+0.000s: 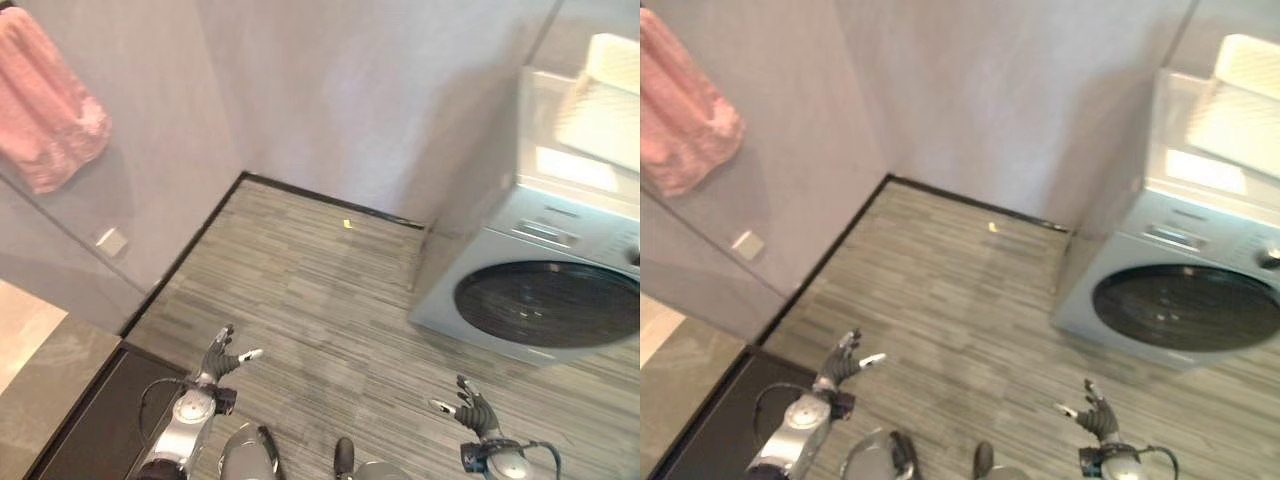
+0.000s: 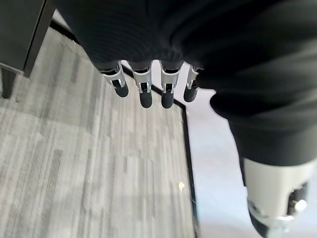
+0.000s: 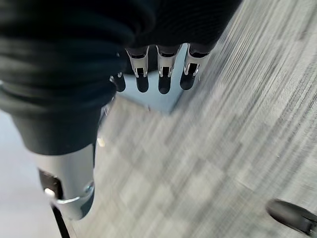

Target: Put brush and paste in cup on sink, flatten towel.

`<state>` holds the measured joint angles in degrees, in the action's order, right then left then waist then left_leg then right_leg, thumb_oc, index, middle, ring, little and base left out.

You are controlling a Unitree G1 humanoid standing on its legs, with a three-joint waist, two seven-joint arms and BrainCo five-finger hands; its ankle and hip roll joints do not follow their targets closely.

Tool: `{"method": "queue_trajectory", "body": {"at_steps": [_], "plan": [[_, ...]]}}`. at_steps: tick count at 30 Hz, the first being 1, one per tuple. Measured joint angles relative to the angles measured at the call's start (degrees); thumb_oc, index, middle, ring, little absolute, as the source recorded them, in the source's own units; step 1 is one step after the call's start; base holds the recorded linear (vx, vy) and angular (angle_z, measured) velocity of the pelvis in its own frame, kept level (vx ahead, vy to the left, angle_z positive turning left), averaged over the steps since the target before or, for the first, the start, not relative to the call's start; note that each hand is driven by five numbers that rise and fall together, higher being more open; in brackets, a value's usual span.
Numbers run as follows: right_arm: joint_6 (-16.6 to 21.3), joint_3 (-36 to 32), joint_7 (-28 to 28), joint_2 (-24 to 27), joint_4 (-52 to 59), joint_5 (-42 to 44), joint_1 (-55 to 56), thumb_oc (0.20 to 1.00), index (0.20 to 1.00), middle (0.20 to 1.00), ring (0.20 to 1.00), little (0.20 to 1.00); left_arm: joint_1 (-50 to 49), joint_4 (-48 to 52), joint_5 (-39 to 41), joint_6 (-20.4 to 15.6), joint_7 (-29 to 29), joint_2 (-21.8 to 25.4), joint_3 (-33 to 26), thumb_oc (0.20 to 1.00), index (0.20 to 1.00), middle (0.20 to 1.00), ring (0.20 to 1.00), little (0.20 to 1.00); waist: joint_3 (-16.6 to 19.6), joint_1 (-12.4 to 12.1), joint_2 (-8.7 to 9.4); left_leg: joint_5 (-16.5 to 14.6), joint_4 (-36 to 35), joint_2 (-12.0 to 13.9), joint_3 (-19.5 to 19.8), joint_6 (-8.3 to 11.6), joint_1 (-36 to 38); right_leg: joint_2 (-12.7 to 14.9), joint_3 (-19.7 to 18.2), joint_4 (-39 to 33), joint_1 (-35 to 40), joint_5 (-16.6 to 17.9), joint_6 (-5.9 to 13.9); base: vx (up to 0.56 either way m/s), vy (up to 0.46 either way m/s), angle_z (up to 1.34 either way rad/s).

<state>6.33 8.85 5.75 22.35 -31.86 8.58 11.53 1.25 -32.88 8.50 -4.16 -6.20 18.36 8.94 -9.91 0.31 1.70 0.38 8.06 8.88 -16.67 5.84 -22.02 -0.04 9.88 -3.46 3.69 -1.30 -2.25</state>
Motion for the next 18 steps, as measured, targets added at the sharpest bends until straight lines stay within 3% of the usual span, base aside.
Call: {"method": "queue_trajectory", "body": {"at_steps": [1, 3, 5, 6, 7, 8, 10, 11, 14, 16, 17, 18], "plan": [[0.08, 0.13, -0.08, 0.11, -0.52, -0.74, -0.41, 1.0, 1.0, 1.0, 1.0, 1.0, -0.95, -0.59, 0.04, -0.01, 0.0, -0.14, -0.18, 1.0, 1.0, 1.0, 1.0, 1.0, 0.0, -0.31, -0.7, 2.2, -6.38, -0.48, 1.47, 0.42, 0.57, -0.63, -0.16, -0.45, 1.57, -0.88, 1.38, 0.42, 0.144, -0.46], [0.07, 0.18, -0.44, 0.59, -0.69, -1.69, -0.35, 1.0, 1.0, 1.0, 1.0, 1.0, -1.34, -1.82, 0.08, 0.03, 0.1, -0.24, -0.33, 1.0, 1.0, 1.0, 1.0, 1.0, -0.22, -0.26, -0.63, 3.27, -10.88, -0.31, -2.71, 0.77, 0.8, -1.03, 0.31, -1.46, 3.99, -2.51, 2.06, 0.48, 0.165, -0.31], [-0.11, 0.15, -0.87, 1.19, -0.38, -2.66, -0.24, 1.0, 1.0, 1.0, 1.0, 1.0, -1.82, -1.96, 0.07, 0.23, 0.23, -0.32, -0.33, 1.0, 1.0, 1.0, 1.0, 1.0, -0.44, 0.09, -0.51, 4.49, -9.07, -0.01, -5.63, -1.21, 1.3, -0.74, 0.21, -1.47, 6.26, -3.49, 3.15, 0.47, 0.203, -0.2], [-0.13, 0.15, -0.97, 1.14, -0.14, -2.66, 0.46, 1.0, 1.0, 1.0, 1.0, 1.0, -2.23, -1.94, 0.06, 0.29, 0.28, -0.32, -0.56, 1.0, 1.0, 1.0, 1.0, 1.0, -0.36, 0.32, 0.04, 4.65, -8.08, -0.03, -8.14, -1.86, 2.45, -0.28, 0.01, -1.43, 7.6, -4.51, 4.71, 0.27, 0.185, -0.23], [-0.05, 0.23, -1.01, 1.75, 0.15, -2.67, 1.44, 1.0, 1.0, 1.0, 1.0, 1.0, -3.29, -1.59, 0.04, 0.46, 0.32, -0.96, -0.72, 1.0, 1.0, 1.0, 1.0, 1.0, 0.41, 0.46, -1.5, 3.53, -9.42, 0.1, -9.43, -5.27, 5.34, -0.97, -0.21, -1.36, 9.63, -5.09, 5.64, 0.42, 0.271, -0.17], [-0.19, 0.18, -0.84, 0.54, -1.2, -2.64, 1.78, 1.0, 1.0, 1.0, 1.0, 1.0, -2.92, -2.08, 0.04, 0.59, 0.29, -0.79, -1.11, 1.0, 1.0, 1.0, 1.0, 1.0, 0.67, 0.44, -0.39, 6.48, -9.33, -0.7, -9.19, -7.22, 5.72, 0.02, -0.49, -1.25, 10.57, -6.0, 6.39, 0.26, 0.189, -0.14], [-0.35, 0.31, -1.22, -0.58, -1.56, -2.7, 2.0, 1.0, 1.0, 1.0, 1.0, 1.0, -2.55, -1.94, 0.02, 0.72, 0.28, -0.59, -1.26, 1.0, 1.0, 1.0, 1.0, 1.0, 0.81, 0.25, 0.78, 7.22, -6.18, -2.59, -8.93, -8.27, 5.91, 2.88, -1.54, 2.76, 9.6, -6.92, 7.17, 0.51, 0.404, -0.08], [-0.35, -0.17, -1.15, -1.17, -1.84, -2.69, 2.04, 1.0, 1.0, 1.0, 1.0, 1.0, -2.62, -1.95, 0.02, 0.73, 0.27, -0.46, -1.36, 1.0, 1.0, 1.0, 1.0, 1.0, 1.03, 0.47, 1.16, 5.92, -4.83, -3.73, -9.01, -9.23, 6.09, 4.3, -1.61, 4.47, 9.57, -7.01, 7.33, 0.53, 0.461, -0.04], [-0.37, 0.52, -1.29, -2.11, -1.92, -2.7, 2.61, 1.0, 1.0, 1.0, 1.0, 1.0, -3.05, -0.35, -0.02, 0.69, 0.32, -0.01, -1.28, 1.0, 1.0, 1.0, 1.0, 1.0, 1.26, -0.26, 1.21, 2.87, -4.85, -7.52, -9.02, -11.29, 9.14, 9.01, -1.47, 21.72, 3.81, -8.87, 9.16, 0.3, 0.413, 0.13], [-0.41, 2.65, -2.24, -1.52, -1.25, -2.75, 2.81, 1.0, 1.0, 1.0, 1.0, 1.0, -3.56, 1.77, -0.07, 0.62, 0.4, 1.34, -0.89, 1.0, 1.0, 1.0, 1.0, 1.0, 1.59, -1.05, 1.49, 1.14, -7.66, -11.58, -8.29, -13.35, 12.62, 12.81, -3.28, 42.79, -5.51, -4.28, 9.27, 0.35, 0.384, 0.43], [-0.4, 2.9, -2.28, -1.7, -0.63, -2.76, 2.43, 1.0, 1.0, 1.0, 1.0, 1.0, -3.5, 2.11, -0.13, 0.61, 0.39, 2.38, -0.62, 1.0, 1.0, 1.0, 1.0, 1.0, 1.69, -0.12, 1.24, 1.65, -8.48, -13.02, -6.66, -13.37, 13.3, 13.09, -4.95, 48.43, -9.42, -5.4, 10.48, 0.1, 0.087, 0.75], [-0.4, 2.88, -2.35, -1.76, 0.5, -2.72, 2.02, 1.0, 1.0, 1.0, 1.0, 1.0, -2.62, 2.27, -0.13, 0.54, 0.25, 2.87, 0.35, 1.0, 1.0, 1.0, 1.0, 1.0, 1.23, -0.08, 0.46, 1.66, -9.01, -13.62, -4.0, -13.63, 14.0, 9.86, -7.17, 49.68, -12.52, -7.73, 10.46, 0.28, 0.221, 1.04]]}}
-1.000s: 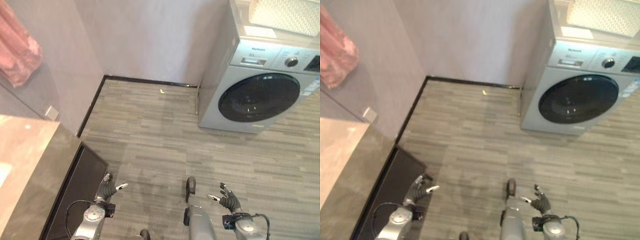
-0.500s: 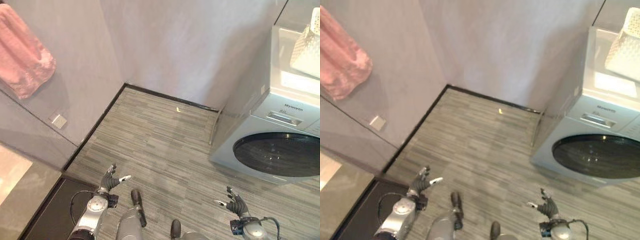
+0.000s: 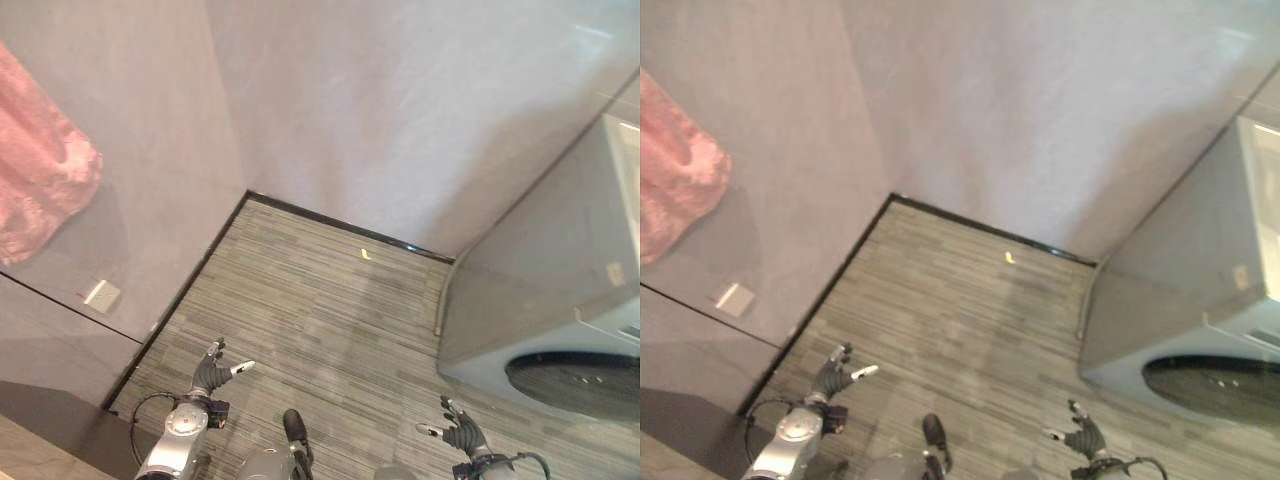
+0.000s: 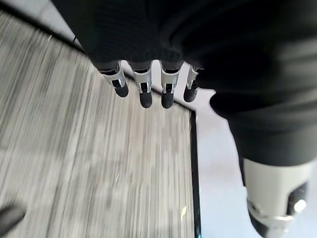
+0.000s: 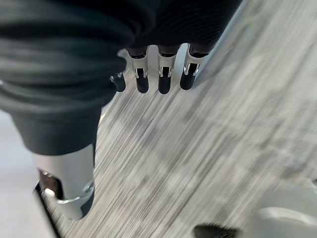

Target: Put brush and paste in cup on sink, flatten towel.

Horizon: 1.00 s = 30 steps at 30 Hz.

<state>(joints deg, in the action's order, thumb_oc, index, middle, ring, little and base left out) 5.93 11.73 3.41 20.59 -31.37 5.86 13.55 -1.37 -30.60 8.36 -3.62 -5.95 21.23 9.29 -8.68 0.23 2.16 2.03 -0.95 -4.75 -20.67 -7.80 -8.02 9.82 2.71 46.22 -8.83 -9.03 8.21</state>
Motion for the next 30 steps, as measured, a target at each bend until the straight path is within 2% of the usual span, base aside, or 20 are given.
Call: {"method": "queue_trajectory", "body": {"at_steps": [2, 3, 4, 5, 6, 8, 10, 13, 14, 15, 16, 18, 20, 22, 23, 24, 25, 26, 28, 30], "plan": [[0.06, 0.42, -0.24, 0.13, 1.07, -0.01, -1.7, 1.0, 1.0, 1.0, 1.0, 1.0, 0.92, 0.27, 0.02, -0.03, 0.13, 1.2, 0.46, 1.0, 1.0, 1.0, 1.0, 1.0, -0.32, 0.07, -0.75, -1.94, 0.82, 0.23, 1.78, 0.07, 0.78, -4.31, -1.39, -2.91, -6.05, -2.21, -0.67, 0.57, 0.285, 0.81], [0.67, 0.5, -0.37, 0.78, 2.51, -0.03, -2.69, 1.0, 1.0, 1.0, 1.0, 1.0, 0.73, -1.12, 0.06, -0.65, -0.06, 0.33, 0.38, 1.0, 1.0, 1.0, 1.0, 1.0, -1.33, -0.36, -2.09, -3.32, 0.38, 0.42, 3.66, -0.66, 2.45, -3.8, 4.4, -6.27, -7.95, -4.64, -2.05, 0.44, 0.096, 0.59], [1.12, 0.33, -0.18, 1.21, 3.04, -0.03, -3.42, 1.0, 1.0, 1.0, 1.0, 1.0, 1.22, -2.69, 0.05, -0.63, -0.06, -0.16, 0.51, 1.0, 1.0, 1.0, 1.0, 1.0, -2.17, -0.11, -3.83, -3.95, 0.76, 1.25, 5.59, -0.34, 3.01, -5.43, 5.78, -12.2, -9.54, -4.8, -3.77, 0.3, 0.045, 0.71], [1.4, 0.34, -0.22, 1.26, 3.19, -0.04, -3.66, 1.0, 1.0, 1.0, 1.0, 1.0, 1.08, -2.58, 0.04, -0.62, 0.14, -0.15, 1.1, 1.0, 1.0, 1.0, 1.0, 1.0, -2.36, 1.35, -4.37, -3.83, 0.46, 1.36, 7.0, 0.13, 3.4, -6.78, 5.36, -17.65, -11.15, -3.84, -3.42, 0.47, 0.063, 1.19], [1.37, 0.66, -0.2, 1.4, 3.83, -0.01, -2.87, 1.0, 1.0, 1.0, 1.0, 1.0, 1.39, -3.85, 0.02, -1.05, 0.15, -0.73, 1.16, 1.0, 1.0, 1.0, 1.0, 1.0, -2.74, 2.19, -3.97, -4.92, -0.61, 0.21, 10.38, 1.76, 5.37, -8.93, 1.79, -26.15, -13.69, -0.74, -2.65, 0.53, 0.038, 1.31], [1.38, 0.72, -0.19, 1.41, 3.78, -0.01, -1.31, 1.0, 1.0, 1.0, 1.0, 1.0, 1.24, -5.56, -0.01, -1.09, 0.16, -1.51, 1.17, 1.0, 1.0, 1.0, 1.0, 1.0, -2.94, 3.15, -3.34, -6.39, -1.15, -1.18, 13.02, 1.39, 8.89, -9.9, -1.91, -40.46, -14.25, 6.34, -2.51, 0.62, 0.019, 1.15], [1.39, 0.11, -0.2, 1.33, 4.41, -0.01, -0.42, 1.0, 1.0, 1.0, 1.0, 1.0, 1.42, -6.69, -0.06, -0.95, 0.15, -1.97, 1.04, 1.0, 1.0, 1.0, 1.0, 1.0, -2.81, 4.29, -3.12, -7.91, -0.25, -2.35, 17.6, 1.83, 10.3, -9.68, -3.59, -47.08, -13.65, 9.85, -1.74, 0.41, -0.012, 1.22], [1.23, -0.32, -0.93, 1.08, 3.11, -0.04, 2.76, 1.0, 1.0, 1.0, 1.0, 1.0, -1.26, -5.3, -0.5, -1.17, 0.21, -2.31, 1.63, 1.0, 1.0, 1.0, 1.0, 1.0, -1.52, 7.16, -2.84, -11.23, -0.36, -2.67, 25.0, 3.47, 17.81, -10.04, -6.33, -41.87, -12.28, 15.59, -2.91, 0.4, -0.085, 1.48], [1.24, -0.31, -1.05, 1.06, 2.98, -0.04, 3.59, 1.0, 1.0, 1.0, 1.0, 1.0, -1.87, -4.82, -0.5, -1.17, 0.21, -2.16, 2.22, 1.0, 1.0, 1.0, 1.0, 1.0, -0.64, 7.19, -2.81, -11.8, -1.04, -2.69, 24.82, 3.91, 19.12, -10.04, -6.28, -40.75, -11.57, 15.64, -3.03, 0.38, -0.112, 1.29], [0.77, -0.29, -1.12, 1.48, 0.83, -0.12, 2.28, 1.0, 1.0, 1.0, 1.0, 1.0, -1.97, -5.01, -0.51, -1.15, 0.18, -3.15, 2.71, 1.0, 1.0, 1.0, 1.0, 1.0, -0.1, 6.27, -3.25, -13.68, 1.48, -1.29, 24.86, 5.56, 20.67, -11.31, -6.78, -38.63, -9.73, 17.48, -5.67, 0.32, -0.139, 0.99], [0.47, -0.32, -1.1, 1.5, 0.52, -0.13, 1.38, 1.0, 1.0, 1.0, 1.0, 1.0, -1.83, -4.97, -0.51, -1.1, 0.26, -3.48, 3.17, 1.0, 1.0, 1.0, 1.0, 1.0, 0.17, 6.72, -3.23, -14.63, 7.98, -1.15, 24.16, 8.18, 17.57, -10.61, -5.58, -39.4, -8.75, 17.88, -6.61, 0.38, -0.227, 1.09], [1.23, -0.67, -1.13, 2.83, 1.63, -0.02, -1.54, 1.0, 1.0, 1.0, 1.0, 1.0, -0.14, -5.46, -0.48, -1.11, 0.37, -4.13, 2.73, 1.0, 1.0, 1.0, 1.0, 1.0, -0.15, 5.9, -2.8, -12.75, 31.78, 1.76, 16.66, 14.21, 5.48, -9.79, -1.84, -42.31, -4.58, 15.41, -10.04, 0.25, -0.197, 0.95], [1.23, -0.73, -1.04, 3.93, 1.4, 0.0, -3.08, 1.0, 1.0, 1.0, 1.0, 1.0, 2.13, -5.54, -0.48, -1.18, 0.31, -3.87, 2.72, 1.0, 1.0, 1.0, 1.0, 1.0, -0.32, 4.19, -2.48, -11.54, 43.88, 6.18, 10.85, 14.51, -1.58, -10.31, 0.38, -43.43, -1.43, 14.64, -11.76, 0.27, -0.07, 0.57], [1.41, -1.48, -0.98, 4.07, 1.47, 0.08, -3.95, 1.0, 1.0, 1.0, 1.0, 1.0, 3.41, -5.56, -0.52, -1.08, 0.29, -2.96, 2.89, 1.0, 1.0, 1.0, 1.0, 1.0, -0.94, 3.91, -1.36, -11.84, 40.73, 11.5, 5.35, 14.08, -3.79, -10.4, 3.66, -44.91, 2.6, 12.9, -12.69, 0.32, 0.075, 0.95], [1.57, -3.42, -0.89, 3.95, 1.88, 0.14, -2.33, 1.0, 1.0, 1.0, 1.0, 1.0, 5.46, -6.52, -0.61, -0.96, 0.57, -2.62, 3.27, 1.0, 1.0, 1.0, 1.0, 1.0, -1.18, 5.74, -0.33, -11.69, 30.8, 17.85, -5.39, 13.3, -4.31, -10.09, 8.69, -47.82, 6.0, 11.96, -12.96, 0.2, 0.114, 1.47], [1.56, -3.99, -0.8, 4.37, 1.93, 0.22, -2.46, 1.0, 1.0, 1.0, 1.0, 1.0, 5.95, -6.13, -0.64, -1.05, 0.52, -2.6, 3.18, 1.0, 1.0, 1.0, 1.0, 1.0, -1.21, 5.69, 0.02, -11.07, 25.35, 19.11, -7.4, 13.74, -4.81, -10.0, 9.12, -47.83, 6.65, 11.17, -11.94, 0.3, 0.174, 1.23], [1.67, -4.56, -0.74, 5.24, 2.09, 0.54, -2.95, 1.0, 1.0, 1.0, 1.0, 1.0, 6.21, -6.01, -1.23, -1.18, 0.34, -2.16, 3.01, 1.0, 1.0, 1.0, 1.0, 1.0, -1.17, 4.94, 0.13, -8.35, 13.76, 19.84, -6.26, 15.53, -5.53, -10.2, 9.23, -47.83, 6.72, 11.06, -10.97, 0.27, 0.139, 0.13], [1.84, -5.11, -0.96, 5.47, 2.28, 0.74, -3.71, 1.0, 1.0, 1.0, 1.0, 1.0, 5.62, -6.07, -1.82, -1.04, 0.22, -1.81, 3.0, 1.0, 1.0, 1.0, 1.0, 1.0, -1.12, 4.9, -0.12, -6.06, 10.3, 20.97, -4.91, 15.98, -6.13, -10.51, 8.94, -47.72, 6.9, 11.06, -10.95, 0.35, 0.184, -0.19], [2.24, -5.59, -1.06, 6.69, 3.91, 2.88, -3.94, 1.0, 1.0, 1.0, 1.0, 1.0, 4.7, -6.48, -2.35, -0.41, 0.26, -1.27, 3.1, 1.0, 1.0, 1.0, 1.0, 1.0, -0.99, 4.89, -0.38, -1.49, 7.43, 23.37, -2.77, 17.62, -5.79, -11.07, 8.94, -47.6, 8.75, 9.73, -9.65, 0.32, 0.263, -0.36], [1.79, -5.21, -1.52, 9.56, 4.96, 3.13, -6.05, 1.0, 1.0, 1.0, 1.0, 1.0, 4.88, -6.4, -2.67, -0.38, 0.48, -1.16, 2.76, 1.0, 1.0, 1.0, 1.0, 1.0, -0.8, 4.91, -0.68, -0.13, 8.71, 22.32, 3.11, 17.93, -5.03, -11.4, 8.92, -47.66, 10.5, 8.87, -8.98, 0.22, 0.261, -0.45]]}}
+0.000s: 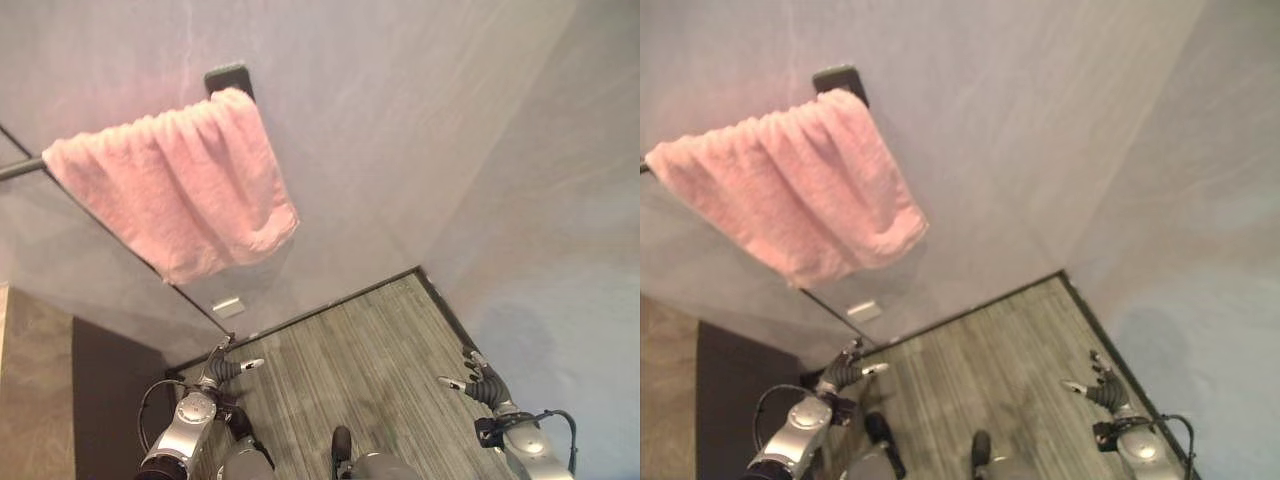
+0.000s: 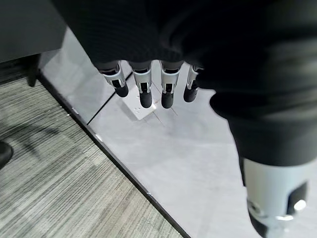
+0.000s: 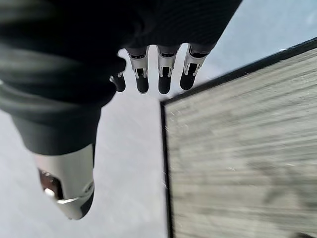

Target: Put brush and paste in cup on sink, flatten towel.

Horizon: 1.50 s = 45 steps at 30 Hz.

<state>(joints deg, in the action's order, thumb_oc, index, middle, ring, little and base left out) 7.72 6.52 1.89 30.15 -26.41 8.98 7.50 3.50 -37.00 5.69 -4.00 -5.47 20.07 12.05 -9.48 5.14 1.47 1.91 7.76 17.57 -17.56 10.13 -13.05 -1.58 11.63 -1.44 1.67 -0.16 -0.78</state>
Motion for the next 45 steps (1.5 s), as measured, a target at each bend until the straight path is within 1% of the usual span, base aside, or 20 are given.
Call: {"method": "queue_trajectory", "body": {"at_steps": [3, 4, 6, 7, 9, 10, 11, 13, 15, 16, 18, 20, 23, 29, 30, 31, 32, 37, 41, 45], "plan": [[0.4, -2.35, 0.03, 2.97, 2.41, 0.19, -0.96, 1.0, 1.0, 1.0, 1.0, 1.0, 0.81, 0.1, -0.13, 0.05, 0.27, -0.2, 0.12, 1.0, 1.0, 1.0, 1.0, 1.0, 0.68, 0.66, -0.72, 0.91, 0.83, -2.03, -0.36, -1.24, 1.13, 0.31, -0.04, -0.1, 0.86, -0.88, -0.05, 0.12, 0.24, -0.22], [0.23, -3.78, 0.13, 4.15, 3.62, 1.05, -1.97, 1.0, 1.0, 1.0, 1.0, 1.0, 1.6, 0.81, -0.15, 0.08, 0.55, 0.05, 0.1, 1.0, 1.0, 1.0, 1.0, 1.0, 0.95, 0.43, -1.11, 0.95, 0.97, -4.45, -0.33, -1.66, 1.55, 1.23, -0.11, 0.18, 0.88, -1.36, 0.64, 0.11, 0.289, 0.03], [0.29, -4.53, 0.13, 6.21, 4.78, 1.48, -3.0, 1.0, 1.0, 1.0, 1.0, 1.0, 1.69, 2.24, -0.25, -0.04, 1.19, 0.26, 0.11, 1.0, 1.0, 1.0, 1.0, 1.0, 1.31, 0.08, -1.72, -0.04, -2.47, -8.05, -1.45, -7.47, 5.06, 3.2, -0.19, 3.79, 0.94, -3.09, 3.19, 0.12, 0.353, 0.12], [0.3, -4.67, -0.19, 6.21, 6.62, 1.59, -3.4, 1.0, 1.0, 1.0, 1.0, 1.0, 1.03, 2.78, -0.81, 0.07, 1.48, 1.09, 0.03, 1.0, 1.0, 1.0, 1.0, 1.0, 1.05, -0.17, -1.47, -1.12, -4.38, -10.44, -1.73, -8.99, 7.09, 5.49, -0.7, 9.93, -0.84, -4.22, 3.94, 0.12, 0.223, 0.11], [1.02, -5.0, -0.69, 7.0, 9.75, 2.53, -2.92, 1.0, 1.0, 1.0, 1.0, 1.0, -1.59, 6.26, -1.17, -0.13, 1.64, 3.12, 0.08, 1.0, 1.0, 1.0, 1.0, 1.0, 1.24, -0.13, -2.64, -1.85, -5.02, -12.09, -0.22, -10.74, 7.61, 7.75, -3.17, 23.39, -7.46, -5.22, 4.43, 0.16, 0.077, 0.43], [1.75, -5.07, -1.44, 7.15, 10.8, 3.84, -0.79, 1.0, 1.0, 1.0, 1.0, 1.0, -2.86, 8.27, -1.1, -0.79, 2.07, 5.01, -0.32, 1.0, 1.0, 1.0, 1.0, 1.0, 2.11, -0.27, -2.67, -0.72, -7.19, -14.46, 2.43, -11.12, 7.75, 6.34, -9.86, 21.1, -9.84, -7.73, 6.41, 0.13, -0.006, 0.88], [1.85, -5.06, -1.94, 7.13, 10.5, 3.88, -0.57, 1.0, 1.0, 1.0, 1.0, 1.0, -3.43, 9.63, -1.05, -0.9, 2.28, 6.47, -0.84, 1.0, 1.0, 1.0, 1.0, 1.0, 2.34, -0.61, -1.82, 0.07, -8.78, -15.55, 3.29, -11.55, 7.89, 6.45, -11.48, 16.46, -10.25, -7.67, 6.65, 0.07, -0.053, 0.91], [1.82, -5.03, -3.45, 8.09, 10.34, 4.36, -0.28, 1.0, 1.0, 1.0, 1.0, 1.0, -4.85, 12.21, -1.18, -1.26, 4.11, 11.79, -0.91, 1.0, 1.0, 1.0, 1.0, 1.0, 1.71, -2.83, 0.3, 0.67, -8.93, -18.55, 5.39, -11.78, 7.78, 9.86, -5.81, 10.68, -10.69, -5.34, 6.85, 0.02, -0.05, 0.79], [2.23, -4.52, -5.25, 9.12, 7.56, 4.96, -3.44, 1.0, 1.0, 1.0, 1.0, 1.0, -5.99, 19.76, -1.46, -1.68, 4.91, 11.33, 0.74, 1.0, 1.0, 1.0, 1.0, 1.0, 2.3, -3.57, 0.94, -0.36, -9.21, -20.27, 7.57, -12.56, 8.38, 10.41, -7.98, 5.73, -8.82, -1.22, 8.09, 0.08, -0.045, 0.75], [2.47, -3.93, -6.0, 9.2, 6.04, 5.49, -6.32, 1.0, 1.0, 1.0, 1.0, 1.0, -7.95, 23.19, -1.66, -3.09, 5.77, 11.57, 0.24, 1.0, 1.0, 1.0, 1.0, 1.0, 2.51, -5.24, 1.35, -0.76, -9.34, -20.17, 6.85, -12.79, 9.07, 10.78, -6.8, 4.23, -8.35, -0.4, 7.94, 0.1, -0.058, 0.05], [3.48, -2.14, -7.09, 9.65, 4.19, 8.8, -10.3, 1.0, 1.0, 1.0, 1.0, 1.0, -9.93, 24.51, -1.0, -5.61, 7.33, 14.71, 0.03, 1.0, 1.0, 1.0, 1.0, 1.0, 3.28, -6.69, 2.12, -1.19, -10.13, -20.86, 7.7, -12.3, 11.61, 12.17, -4.88, -1.81, -1.3, 5.54, 8.26, 0.07, -0.044, 0.04], [3.79, -0.84, -7.46, 9.71, 3.44, 9.52, -11.29, 1.0, 1.0, 1.0, 1.0, 1.0, -9.33, 24.54, -0.07, -5.87, 7.42, 17.32, -0.59, 1.0, 1.0, 1.0, 1.0, 1.0, 3.81, -7.49, 2.96, -1.15, -10.2, -20.95, 8.28, -12.31, 11.77, 12.22, -4.57, -3.59, 0.69, 5.3, 9.31, 0.06, -0.045, 0.4], [3.17, 4.86, -7.54, 10.14, -3.5, 11.23, -18.1, 1.0, 1.0, 1.0, 1.0, 1.0, -1.6, 24.4, 3.18, -5.9, 7.92, 18.64, 3.26, 1.0, 1.0, 1.0, 1.0, 1.0, 3.77, -7.57, 0.95, -0.31, -10.71, -19.01, 9.44, -11.14, 12.11, 10.39, -2.83, -3.57, 2.27, 4.89, 9.36, 0.04, -0.032, 0.38], [2.56, 13.05, -8.41, 6.62, -2.42, 15.16, -25.21, 1.0, 1.0, 1.0, 1.0, 1.0, 10.66, 21.87, 5.41, -8.06, 7.3, 12.04, 9.71, 1.0, 1.0, 1.0, 1.0, 1.0, 3.82, -5.25, 0.94, 0.65, -13.36, -18.01, 8.68, -9.43, 12.88, 9.37, -2.91, -3.58, 1.94, 2.76, 7.22, 0.03, -0.023, -0.1], [2.39, 15.21, -8.28, 5.68, -2.4, 15.59, -26.58, 0.896, 0.896, 0.896, 0.896, 0.896, 11.76, 20.67, 5.42, -8.08, 6.53, 10.38, 10.5, 1.0, 1.0, 1.0, 1.0, 1.0, 3.83, -4.58, 0.94, 0.64, -13.37, -17.85, 8.56, -9.43, 12.89, 9.24, -2.95, -3.58, 1.9, 2.72, 7.18, 0.02, -0.015, -0.1], [2.22, 16.97, -8.57, 4.22, -1.46, 16.05, -27.4, 0.451, 0.451, 0.451, 0.451, 0.451, 13.3, 19.83, 5.4, -8.08, 6.29, 8.56, 12.14, 0.376, 0.376, 0.376, 0.376, 0.376, 3.84, -4.26, 0.96, 0.65, -13.37, -17.51, 8.36, -9.42, 12.79, 8.93, -2.97, -3.58, 1.73, 2.67, 7.03, 0.03, -0.022, -0.09], [2.03, 17.96, -8.36, 3.07, -1.48, 16.22, -28.15, 0.2, 0.2, 0.2, 0.2, 0.2, 13.44, 19.82, 5.4, -8.15, 6.04, 7.81, 12.49, 0.2, 0.2, 0.2, 0.2, 0.2, 3.91, -4.19, 1.08, 0.65, -13.37, -17.27, 7.99, -9.42, 12.78, 8.74, -3.2, -3.58, 1.55, 2.69, 6.97, 0.02, -0.018, -0.12], [1.6, 21.56, -8.23, -4.35, -0.76, 17.74, -31.03, 0.2, 0.2, 0.2, 0.2, 0.2, 13.96, 19.1, 5.26, -8.21, 5.03, 3.56, 14.91, 0.2, 0.2, 0.2, 0.2, 0.2, 4.14, -4.45, 1.43, 1.26, -13.15, -16.25, 7.66, -9.09, 12.74, 7.75, -3.14, -3.57, 1.22, 2.68, 6.52, 0.02, 0.003, -0.01], [1.5, 21.55, -7.96, -5.03, 1.83, 17.75, -30.93, 0.2, 0.2, 0.2, 0.2, 0.2, 12.48, 19.13, 4.54, -8.19, 3.88, 3.96, 13.47, 0.2, 0.2, 0.2, 0.2, 0.2, 4.23, -4.79, 1.57, 1.36, -13.07, -16.08, 7.72, -9.05, 12.76, 7.59, -3.06, -3.57, 1.26, 2.68, 6.51, 0.04, 0.013, 0.03], [1.53, 14.45, -6.91, -4.99, 9.44, 17.85, -24.94, 0.2, 0.2, 0.2, 0.2, 0.2, 6.91, 23.32, 4.45, -8.12, 3.48, 4.57, 8.07, 0.2, 0.2, 0.2, 0.2, 0.2, 4.38, -5.13, 1.8, 1.32, -13.1, -16.08, 7.95, -9.03, 12.85, 7.6, -2.88, -3.57, 1.5, 2.67, 6.51, 0.04, 0.015, 0.04]]}}
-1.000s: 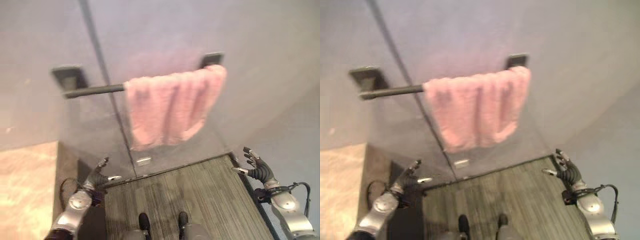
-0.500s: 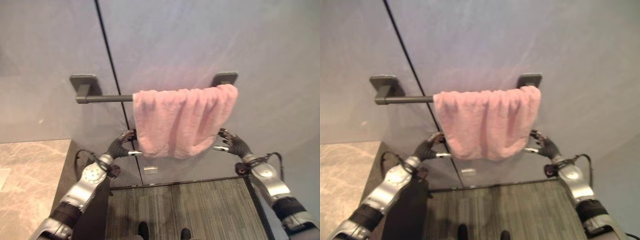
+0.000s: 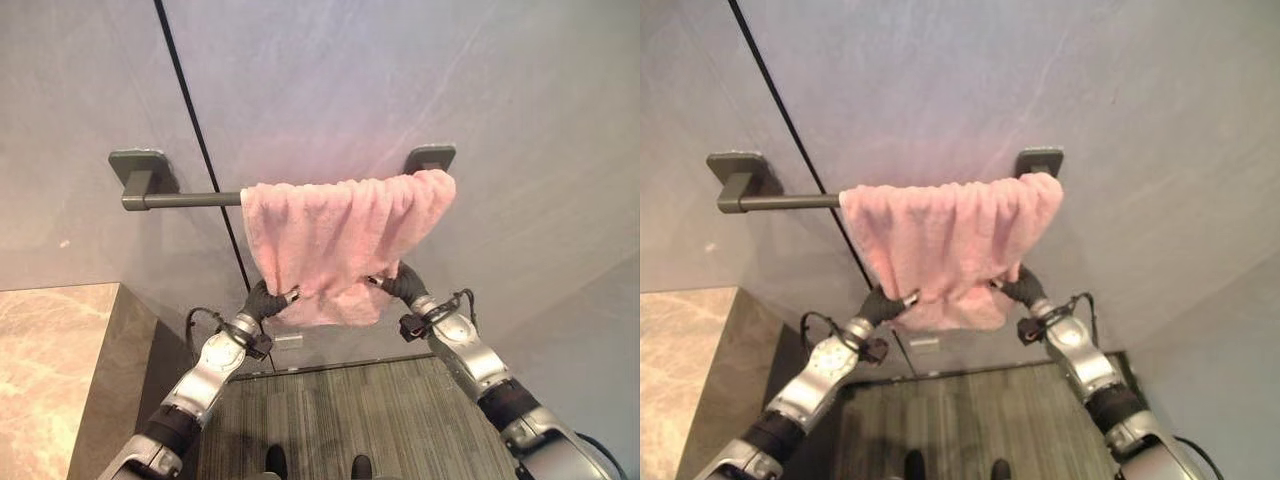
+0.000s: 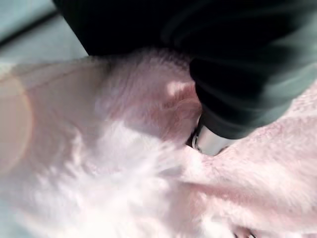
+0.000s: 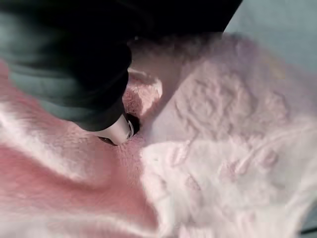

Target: Put brush and paste in cup on sink, flatten towel.

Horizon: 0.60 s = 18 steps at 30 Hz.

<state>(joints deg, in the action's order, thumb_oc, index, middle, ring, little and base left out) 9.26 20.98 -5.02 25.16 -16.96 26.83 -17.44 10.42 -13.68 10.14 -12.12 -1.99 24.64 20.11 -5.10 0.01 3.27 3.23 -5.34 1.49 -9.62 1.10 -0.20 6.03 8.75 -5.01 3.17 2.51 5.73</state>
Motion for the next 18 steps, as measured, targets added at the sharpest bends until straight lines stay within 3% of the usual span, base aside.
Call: {"method": "queue_trajectory", "body": {"at_steps": [4, 6, 8, 9, 10, 16, 18], "plan": [[0.98, -3.39, -0.32, 0.62, 9.12, 0.54, 5.72, 0.2, 0.2, 0.2, 0.2, 0.2, -5.17, 8.15, -0.41, -0.07, 0.15, 1.71, -3.74, 0.2, 0.2, 0.2, 0.2, 0.2, 0.12, -0.21, 0.2, -0.12, -0.3, 0.0, 0.04, 0.08, 0.08, 0.01, 0.1, 0.0, 0.13, -0.05, -0.06, 0.01, 0.004, 0.0], [2.5, -6.05, -0.94, 0.54, 23.78, 1.76, 11.38, 0.2, 0.2, 0.2, 0.2, 0.2, -9.82, 18.46, -1.27, -0.43, -0.03, 2.17, -8.04, 0.2, 0.2, 0.2, 0.2, 0.2, 0.28, -0.49, 0.45, -0.67, -0.33, 0.0, 0.27, 0.17, 0.06, 0.02, -0.04, -0.01, 0.35, -0.22, -0.25, 0.0, 0.0, 0.0], [4.5, -7.04, -1.77, -1.56, 35.91, 4.24, 14.06, 0.2, 0.2, 0.2, 0.2, 0.2, -14.16, 29.81, -1.58, -2.47, -2.0, 1.62, -12.7, 0.2, 0.2, 0.2, 0.2, 0.2, 0.72, -0.75, 1.25, -0.72, -0.31, 0.08, 0.44, 0.22, -0.02, -0.06, 0.23, -0.01, 0.43, -0.54, -0.5, 0.0, -0.007, 0.02], [6.65, -6.38, -2.31, -1.97, 36.83, 4.69, 14.12, 0.2, 0.2, 0.2, 0.2, 0.2, -14.83, 30.89, -1.35, -4.7, -2.96, 1.07, -13.21, 0.2, 0.2, 0.2, 0.2, 0.2, 1.08, -0.69, 1.5, -0.72, -0.31, 0.09, 0.42, 0.22, -0.02, -0.07, 0.23, -0.01, 0.42, -0.57, -0.51, -0.01, -0.007, 0.06], [8.74, -5.03, -2.85, -1.98, 35.24, 5.11, 12.99, 0.2, 0.2, 0.2, 0.2, 0.2, -14.43, 29.98, -1.23, -6.87, -4.32, 0.85, -12.62, 0.2, 0.2, 0.2, 0.2, 0.2, 2.32, -1.09, 1.97, -0.76, -0.31, 0.09, 0.58, 0.26, -0.14, -0.07, 0.34, -0.01, 0.42, -0.73, -0.53, -0.01, -0.007, 0.08], [7.28, 0.53, 0.31, -1.45, 17.87, -2.46, 10.0, 0.2, 0.2, 0.2, 0.2, 0.2, -14.64, 18.15, -2.27, -5.92, -6.51, 1.82, -9.75, 0.2, 0.2, 0.2, 0.2, 0.2, 4.44, -2.43, 3.27, -0.58, -0.29, 0.09, 1.03, 0.47, -1.61, 0.06, 1.97, -0.01, -0.23, -0.89, -0.52, -0.02, 0.001, 0.16], [5.75, 2.3, 2.59, -2.99, 13.83, -5.45, 9.65, 0.2, 0.2, 0.2, 0.2, 0.2, -14.92, 13.69, -2.3, -4.51, -7.25, 1.33, -8.36, 0.2, 0.2, 0.2, 0.2, 0.2, 3.38, -3.86, 2.01, -0.02, -0.26, 0.06, 1.28, 0.66, -1.93, 0.07, 2.83, 0.0, -0.25, -0.9, -0.52, -0.02, 0.017, 0.17]]}}
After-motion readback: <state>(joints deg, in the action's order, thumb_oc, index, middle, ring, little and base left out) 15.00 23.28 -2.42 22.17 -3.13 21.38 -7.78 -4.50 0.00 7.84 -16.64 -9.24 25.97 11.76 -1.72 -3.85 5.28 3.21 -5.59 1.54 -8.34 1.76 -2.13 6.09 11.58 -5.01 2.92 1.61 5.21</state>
